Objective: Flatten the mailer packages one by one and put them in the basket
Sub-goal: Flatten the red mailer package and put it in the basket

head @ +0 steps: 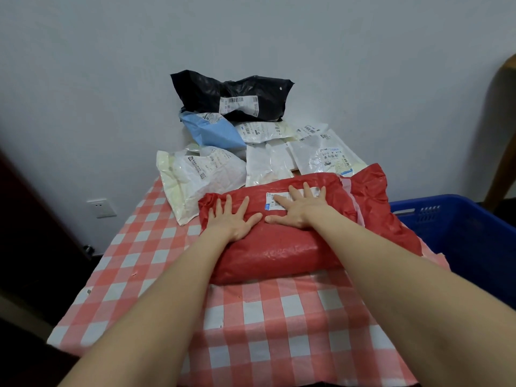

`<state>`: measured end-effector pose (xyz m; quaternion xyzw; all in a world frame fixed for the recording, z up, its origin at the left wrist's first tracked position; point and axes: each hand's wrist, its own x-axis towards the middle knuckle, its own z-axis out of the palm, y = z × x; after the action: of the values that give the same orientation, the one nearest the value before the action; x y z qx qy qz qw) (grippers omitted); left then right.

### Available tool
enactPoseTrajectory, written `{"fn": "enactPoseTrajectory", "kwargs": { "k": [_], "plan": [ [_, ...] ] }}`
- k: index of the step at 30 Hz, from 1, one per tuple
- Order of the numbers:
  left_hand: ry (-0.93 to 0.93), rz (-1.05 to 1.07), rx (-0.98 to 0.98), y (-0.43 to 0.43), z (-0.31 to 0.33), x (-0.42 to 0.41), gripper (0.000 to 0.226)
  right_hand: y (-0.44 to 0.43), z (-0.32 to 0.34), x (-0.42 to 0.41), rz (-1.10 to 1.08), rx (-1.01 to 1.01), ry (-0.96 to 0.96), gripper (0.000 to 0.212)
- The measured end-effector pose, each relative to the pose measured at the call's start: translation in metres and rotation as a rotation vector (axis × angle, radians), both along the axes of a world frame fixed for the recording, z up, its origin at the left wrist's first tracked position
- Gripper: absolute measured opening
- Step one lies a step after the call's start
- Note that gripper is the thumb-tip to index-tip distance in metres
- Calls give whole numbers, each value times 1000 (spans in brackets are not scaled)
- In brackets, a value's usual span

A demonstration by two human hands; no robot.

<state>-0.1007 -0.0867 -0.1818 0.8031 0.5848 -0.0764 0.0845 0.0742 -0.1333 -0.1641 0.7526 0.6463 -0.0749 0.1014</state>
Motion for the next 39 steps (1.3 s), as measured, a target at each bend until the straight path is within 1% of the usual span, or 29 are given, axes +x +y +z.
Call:
{"fn": "enactPoseTrajectory", "kwargs": {
  "k": [12, 14, 16, 18, 20, 22, 23, 27, 29, 31, 33, 36, 39],
  "plan": [
    [76, 2, -96, 4, 6, 4, 70, 1, 0, 1, 12, -26, 18, 88],
    [88, 5, -93, 3, 11, 5, 71, 1, 2, 3, 18, -15, 55, 87],
    [107, -11, -49, 2, 18, 8, 71, 1, 6, 4, 9, 1, 135, 85],
    [79, -51, 50, 3, 26, 16, 68, 0, 13, 5, -11, 59, 210, 80],
    [-23, -92, 127, 4, 32, 32, 59, -1, 17, 8, -22, 142, 224, 67],
    [-118, -142, 136, -1, 36, 51, 55, -4, 19, 14, -34, 218, 208, 54],
    [-138, -176, 127, -8, 36, 63, 55, -9, 19, 21, -49, 257, 197, 50],
    [-157, -267, 146, -32, 34, 95, 56, -20, 21, 42, -135, 393, 178, 44],
    [-177, -293, 115, -40, 34, 105, 58, -25, 23, 49, -161, 439, 202, 42],
    [-73, -287, 47, -46, 31, 110, 62, -30, 24, 53, -176, 448, 220, 43],
    [41, -231, 4, -48, 24, 106, 65, -33, 24, 51, -179, 446, 242, 43],
    [79, -159, -19, -47, 20, 94, 67, -38, 24, 50, -190, 502, 256, 40],
    [141, -145, -39, -44, 30, 90, 68, -43, 28, 60, -333, 615, 255, 40]
  ]
}}
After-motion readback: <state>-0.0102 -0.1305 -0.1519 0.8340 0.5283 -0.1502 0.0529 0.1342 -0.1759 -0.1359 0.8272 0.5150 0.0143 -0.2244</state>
